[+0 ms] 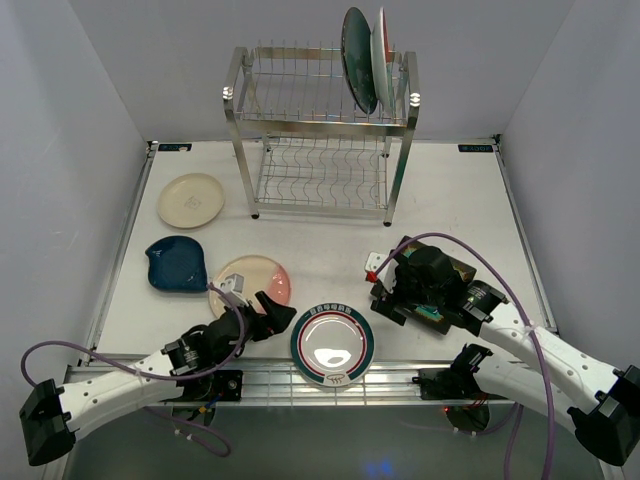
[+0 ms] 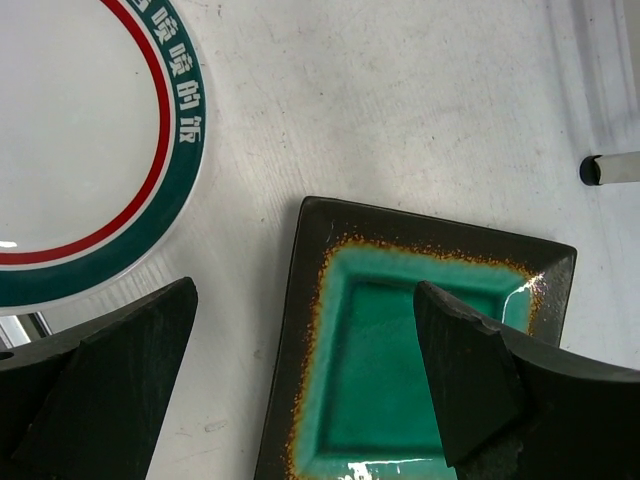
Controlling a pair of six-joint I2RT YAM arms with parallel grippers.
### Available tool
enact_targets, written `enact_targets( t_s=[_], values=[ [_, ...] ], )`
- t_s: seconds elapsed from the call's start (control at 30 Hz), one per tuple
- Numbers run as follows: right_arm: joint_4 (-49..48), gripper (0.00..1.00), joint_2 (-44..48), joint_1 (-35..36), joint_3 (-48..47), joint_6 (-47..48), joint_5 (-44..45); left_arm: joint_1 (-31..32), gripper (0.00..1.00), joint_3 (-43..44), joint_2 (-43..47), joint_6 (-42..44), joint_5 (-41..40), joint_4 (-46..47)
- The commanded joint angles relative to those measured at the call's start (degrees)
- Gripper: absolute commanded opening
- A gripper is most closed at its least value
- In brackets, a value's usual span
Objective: Load the plates into the dish rack
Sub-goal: Pick up the plate from the corner of the board.
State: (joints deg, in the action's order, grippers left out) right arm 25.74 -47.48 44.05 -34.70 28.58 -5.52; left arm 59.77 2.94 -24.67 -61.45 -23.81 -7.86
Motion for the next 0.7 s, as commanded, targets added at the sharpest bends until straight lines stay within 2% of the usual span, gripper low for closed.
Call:
enact_targets(
  t_s=[0.0, 0.13, 0.3, 0.4, 0.53, 0.67],
  values=[
    [-1.92, 0.95, -0.41, 0.59, 0.16, -1.07, 1.65, 0.26, 0.98, -2.76, -3.88, -2.62, 3.85, 6.88],
    [-1.92, 0.95, 0.11, 0.68, 0.42, -1.33, 1.74, 0.35, 0.98, -4.26, -7.85, -2.71, 6.06, 13.38],
    [-2.01, 0.95, 0.46, 0.77, 0.6, -1.33, 1.74, 0.35, 0.98, -4.34, -6.63, -2.18, 2.29, 12.96],
    [-2.01, 0.95, 0.38, 0.77, 0.6, -1.33, 1.83, 0.35, 0.98, -3.56, -3.64, -1.05, -1.65, 9.54],
    [-2.01, 0.95, 0.2, 0.86, 0.68, -1.33, 1.83, 0.35, 0.98, 1.88, -1.0, -1.39, -7.38, -4.23],
    [-2.01, 0.95, 0.11, 0.77, 0.68, -1.42, 2.0, 0.35, 0.98, 3.21, 2.16, -0.34, -6.34, -5.76]
  ],
)
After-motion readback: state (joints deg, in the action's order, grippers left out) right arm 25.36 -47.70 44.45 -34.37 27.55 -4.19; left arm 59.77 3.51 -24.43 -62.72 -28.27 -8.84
